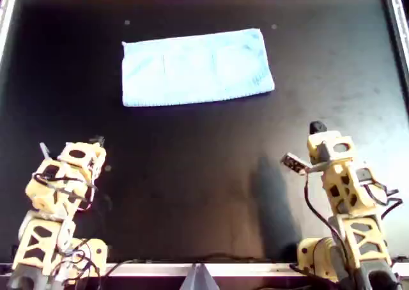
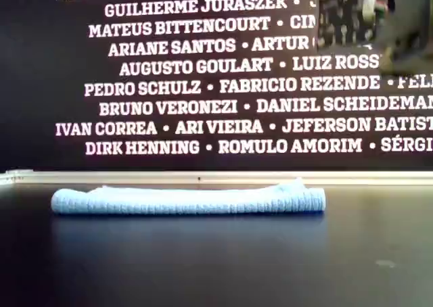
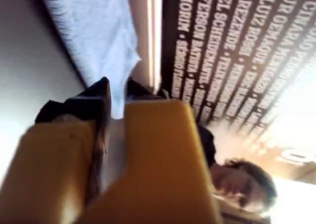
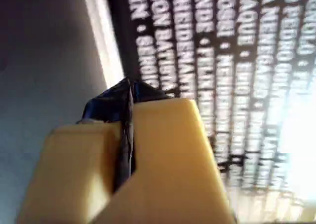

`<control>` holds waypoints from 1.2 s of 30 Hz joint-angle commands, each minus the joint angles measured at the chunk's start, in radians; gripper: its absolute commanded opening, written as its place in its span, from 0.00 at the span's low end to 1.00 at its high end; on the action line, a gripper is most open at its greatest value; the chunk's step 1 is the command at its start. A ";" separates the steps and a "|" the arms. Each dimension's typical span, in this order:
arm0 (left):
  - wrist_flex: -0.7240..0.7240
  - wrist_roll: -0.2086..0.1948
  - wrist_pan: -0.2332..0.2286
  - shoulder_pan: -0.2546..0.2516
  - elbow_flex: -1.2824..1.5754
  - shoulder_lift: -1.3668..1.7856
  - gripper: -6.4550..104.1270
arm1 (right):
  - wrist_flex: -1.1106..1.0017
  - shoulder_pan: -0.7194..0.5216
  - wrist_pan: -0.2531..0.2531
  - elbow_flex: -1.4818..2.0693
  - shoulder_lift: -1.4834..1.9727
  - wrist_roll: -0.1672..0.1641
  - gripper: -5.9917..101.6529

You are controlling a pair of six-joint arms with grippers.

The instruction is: Fold a cloth

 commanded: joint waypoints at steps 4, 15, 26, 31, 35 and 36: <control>-0.029 -0.009 0.006 0.002 -0.103 -0.219 0.22 | -0.041 0.011 -0.005 -0.258 -0.503 -0.003 0.17; -0.029 0.005 0.008 0.002 -0.607 -1.023 0.35 | -0.041 0.006 0.012 -0.696 -1.057 0.000 0.49; -0.031 0.005 0.008 -0.012 -0.770 -1.160 0.51 | -0.029 0.031 -0.003 -0.769 -1.137 -0.023 0.58; -0.031 0.005 0.008 -0.014 -0.874 -1.238 0.53 | -0.011 0.032 -0.005 -0.857 -1.224 -0.044 0.67; -0.029 -0.005 -0.008 -0.029 -0.976 -1.413 0.59 | 0.084 0.034 -0.006 -0.931 -1.250 -0.060 0.67; -0.029 -0.009 -0.008 -0.029 -1.000 -1.457 0.60 | 0.121 0.034 -0.006 -0.957 -1.261 -0.069 0.67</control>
